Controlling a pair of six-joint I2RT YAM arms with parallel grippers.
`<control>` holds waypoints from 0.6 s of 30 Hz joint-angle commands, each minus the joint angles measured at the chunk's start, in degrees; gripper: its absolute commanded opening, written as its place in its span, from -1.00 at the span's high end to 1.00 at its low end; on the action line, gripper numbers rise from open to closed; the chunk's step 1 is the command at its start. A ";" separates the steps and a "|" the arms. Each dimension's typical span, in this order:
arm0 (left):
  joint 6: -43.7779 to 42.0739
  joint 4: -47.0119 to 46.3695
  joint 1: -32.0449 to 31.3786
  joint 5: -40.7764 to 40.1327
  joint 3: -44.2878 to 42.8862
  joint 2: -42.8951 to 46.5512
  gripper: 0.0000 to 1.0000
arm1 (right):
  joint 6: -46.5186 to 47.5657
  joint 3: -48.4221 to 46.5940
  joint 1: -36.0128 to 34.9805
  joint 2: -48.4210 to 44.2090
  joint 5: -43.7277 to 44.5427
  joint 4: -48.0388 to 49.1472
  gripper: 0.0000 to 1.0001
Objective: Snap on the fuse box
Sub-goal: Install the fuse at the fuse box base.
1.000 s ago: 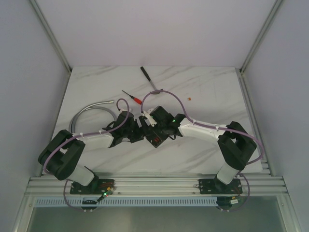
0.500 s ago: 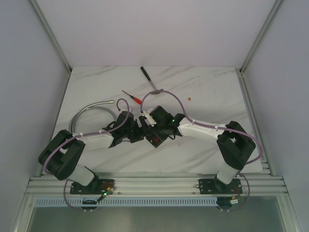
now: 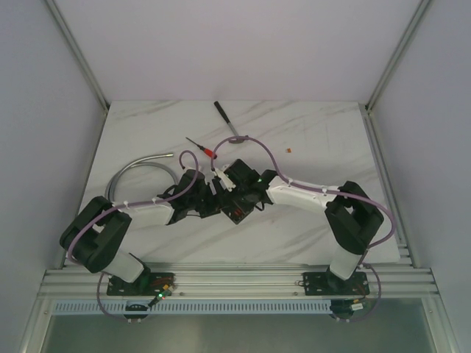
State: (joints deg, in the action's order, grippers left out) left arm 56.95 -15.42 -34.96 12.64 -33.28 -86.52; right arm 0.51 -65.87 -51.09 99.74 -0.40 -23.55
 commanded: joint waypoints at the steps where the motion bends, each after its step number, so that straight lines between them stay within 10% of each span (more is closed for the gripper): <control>1: -0.26 -0.02 -0.37 0.89 -0.03 -1.05 -0.60 | 0.70 2.67 -0.70 7.75 -0.98 -2.14 0.97; 18: 0.10 -2.21 -0.64 1.48 0.86 -2.41 -0.28 | -0.69 2.08 -0.87 15.79 0.67 -2.75 1.00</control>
State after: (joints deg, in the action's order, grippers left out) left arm 56.95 -15.46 -35.00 13.02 -33.23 -87.70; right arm 0.43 -69.36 -51.35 103.72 -0.10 -24.05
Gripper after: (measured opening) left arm 0.646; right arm 0.077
